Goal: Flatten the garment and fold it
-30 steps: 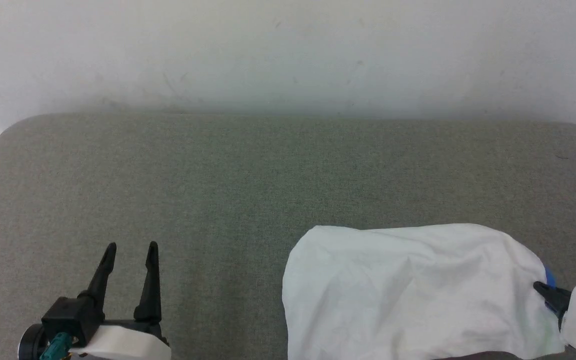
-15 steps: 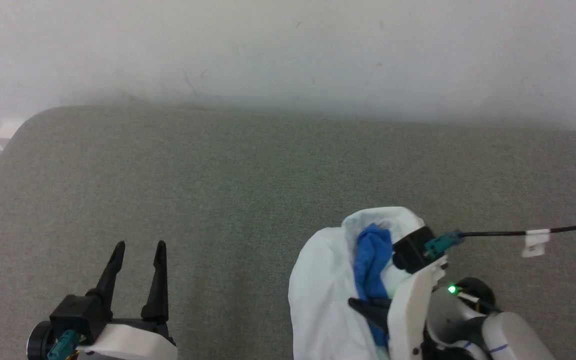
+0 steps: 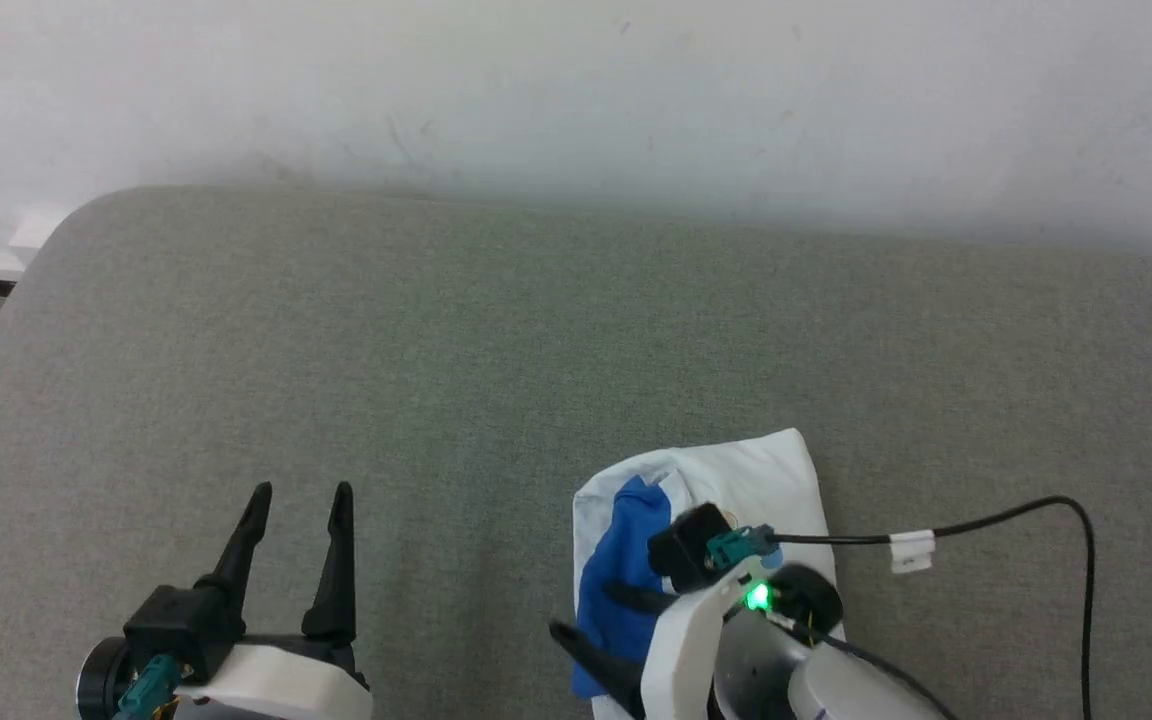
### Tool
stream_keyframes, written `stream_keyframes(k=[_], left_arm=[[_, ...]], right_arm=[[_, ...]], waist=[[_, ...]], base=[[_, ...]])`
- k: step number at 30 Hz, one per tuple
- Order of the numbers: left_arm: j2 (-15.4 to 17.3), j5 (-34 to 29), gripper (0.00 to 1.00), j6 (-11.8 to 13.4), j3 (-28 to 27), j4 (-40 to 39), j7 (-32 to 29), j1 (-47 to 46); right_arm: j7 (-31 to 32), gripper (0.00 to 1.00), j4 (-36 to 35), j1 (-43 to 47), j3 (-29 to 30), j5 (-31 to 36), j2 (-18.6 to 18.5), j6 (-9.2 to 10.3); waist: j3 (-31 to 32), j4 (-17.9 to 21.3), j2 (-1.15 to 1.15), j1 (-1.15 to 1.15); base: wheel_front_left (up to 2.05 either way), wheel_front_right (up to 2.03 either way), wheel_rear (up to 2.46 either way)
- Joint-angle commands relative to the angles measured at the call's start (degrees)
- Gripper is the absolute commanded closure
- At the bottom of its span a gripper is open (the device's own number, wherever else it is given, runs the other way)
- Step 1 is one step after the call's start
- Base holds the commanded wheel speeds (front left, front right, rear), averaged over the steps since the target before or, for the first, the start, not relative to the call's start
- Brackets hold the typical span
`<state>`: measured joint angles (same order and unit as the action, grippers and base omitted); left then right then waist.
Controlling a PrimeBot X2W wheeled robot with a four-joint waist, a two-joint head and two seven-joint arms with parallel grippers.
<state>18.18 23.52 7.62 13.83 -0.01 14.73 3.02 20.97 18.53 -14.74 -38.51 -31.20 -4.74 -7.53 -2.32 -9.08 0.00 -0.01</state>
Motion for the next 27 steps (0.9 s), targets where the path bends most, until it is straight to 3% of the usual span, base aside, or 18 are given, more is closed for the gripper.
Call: stream_keyframes(k=[1, 6, 12, 20, 27], left_arm=[[-0.3, -0.6, 0.0, -0.2, -0.2, 0.2, 0.3, -0.9], [-0.8, -0.8, 0.0, -0.1, -1.0, 1.0, 0.3, -0.7], [-1.2, -0.4, 0.0, 1.1, -2.7, 2.6, 0.3, 0.0], [-1.4, -0.1, 0.0, 1.9, -4.7, 2.4, 0.3, 1.0], [-1.4, -0.3, 0.0, 1.4, -5.1, 2.2, 0.3, 1.1]], right_arm=[[-1.8, 0.0, -0.6, -1.6, -0.4, 0.7, -0.5, 0.04], [-15.6, 0.0, -6.1, -2.2, 1.8, 6.5, -3.2, 0.04], [-24.6, 0.0, -12.7, 4.6, 17.9, 17.8, -1.8, 0.04], [-24.4, 0.0, -21.1, 15.3, 37.9, 23.5, 0.5, 0.04], [-21.6, 0.0, -25.2, 20.4, 47.7, 24.6, 1.5, 0.04]], waist=[[-0.2, 0.3, 0.0, 0.01], [0.5, 1.6, 0.0, 0.01], [2.0, 3.6, 0.0, 0.01], [2.4, 6.0, 0.0, 0.01], [1.5, 7.5, 0.0, 0.01]], base=[[0.0, 0.0, 0.0], [0.0, 0.0, 0.0], [0.0, 0.0, 0.0], [0.0, 0.0, 0.0], [0.0, 0.0, 0.0]])
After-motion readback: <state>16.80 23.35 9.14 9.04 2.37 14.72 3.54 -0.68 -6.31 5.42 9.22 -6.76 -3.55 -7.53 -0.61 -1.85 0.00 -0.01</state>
